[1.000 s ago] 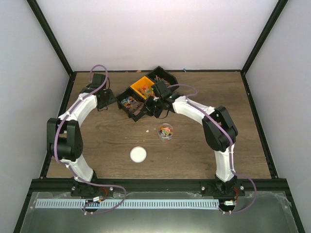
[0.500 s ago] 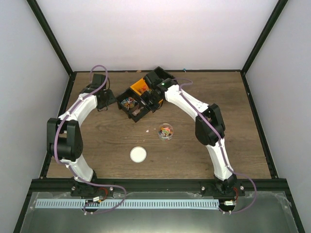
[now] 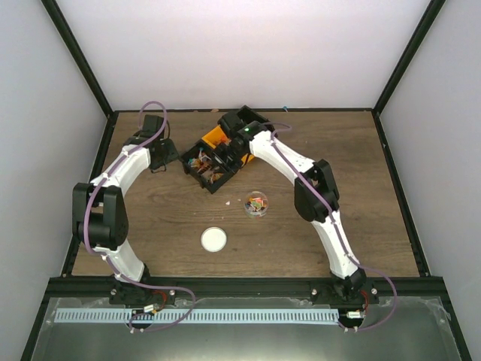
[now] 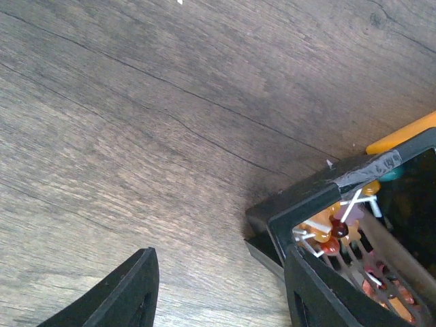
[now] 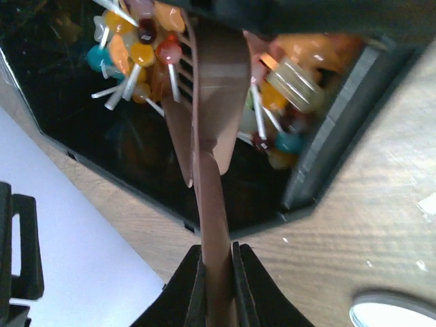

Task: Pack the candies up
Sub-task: Scoop the fake candies from the storage box.

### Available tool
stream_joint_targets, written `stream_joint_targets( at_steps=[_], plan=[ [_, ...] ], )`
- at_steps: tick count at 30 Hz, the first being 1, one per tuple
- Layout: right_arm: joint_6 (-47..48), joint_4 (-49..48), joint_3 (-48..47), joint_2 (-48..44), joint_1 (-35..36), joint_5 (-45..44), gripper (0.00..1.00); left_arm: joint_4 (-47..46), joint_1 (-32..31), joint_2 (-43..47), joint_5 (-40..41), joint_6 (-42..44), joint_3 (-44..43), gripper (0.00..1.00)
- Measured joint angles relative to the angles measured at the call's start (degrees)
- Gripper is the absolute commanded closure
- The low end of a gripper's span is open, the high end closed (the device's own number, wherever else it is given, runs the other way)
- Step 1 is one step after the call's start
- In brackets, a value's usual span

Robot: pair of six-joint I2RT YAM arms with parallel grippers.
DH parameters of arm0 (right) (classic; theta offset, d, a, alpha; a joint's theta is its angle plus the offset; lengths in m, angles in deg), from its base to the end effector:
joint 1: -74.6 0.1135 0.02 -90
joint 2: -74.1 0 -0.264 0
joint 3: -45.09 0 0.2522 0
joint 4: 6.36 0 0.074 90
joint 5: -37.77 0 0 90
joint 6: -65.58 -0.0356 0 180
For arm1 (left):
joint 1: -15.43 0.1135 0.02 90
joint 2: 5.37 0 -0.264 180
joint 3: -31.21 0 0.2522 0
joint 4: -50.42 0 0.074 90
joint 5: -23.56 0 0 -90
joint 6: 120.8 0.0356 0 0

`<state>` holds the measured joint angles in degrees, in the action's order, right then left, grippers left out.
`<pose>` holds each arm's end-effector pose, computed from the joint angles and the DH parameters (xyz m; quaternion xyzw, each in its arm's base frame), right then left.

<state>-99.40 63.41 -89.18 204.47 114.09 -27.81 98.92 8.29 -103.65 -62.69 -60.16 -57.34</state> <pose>0.3658 0.3205 0.2347 -0.2492 -0.9238 -0.2837 0.0634 0.3617 -0.0430 0.2390 -0.1940 0.9416 -0.0558 0.2697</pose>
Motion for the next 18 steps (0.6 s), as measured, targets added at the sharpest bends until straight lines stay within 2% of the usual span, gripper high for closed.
stream_joint_targets(
  at_steps=[4, 7, 10, 14, 18],
  plan=[
    [3.0, -7.3, -0.7, 4.9, -0.9, 4.0, 0.99, 0.0, 0.0, 0.0, 0.0, 0.0, 0.0, 0.47],
    [5.1, -16.1, 4.6, 4.2, -1.4, 6.7, 0.99, 0.0, 0.0, 0.0, 0.0, 0.0, 0.0, 0.47],
    [6.3, -29.6, 17.4, -0.7, -1.5, 7.1, 0.99, 0.0, 0.0, 0.0, 0.1, 0.0, 0.0, 0.47],
    [5.8, -52.8, 38.4, -8.1, -1.8, 8.4, 0.99, 0.0, 0.0, 0.0, 0.1, 0.0, 0.0, 0.47],
    [3.6, -68.8, 49.0, -10.3, -2.5, 10.7, 0.99, 0.0, 0.0, 0.0, 0.1, 0.0, 0.0, 0.47]
  ],
)
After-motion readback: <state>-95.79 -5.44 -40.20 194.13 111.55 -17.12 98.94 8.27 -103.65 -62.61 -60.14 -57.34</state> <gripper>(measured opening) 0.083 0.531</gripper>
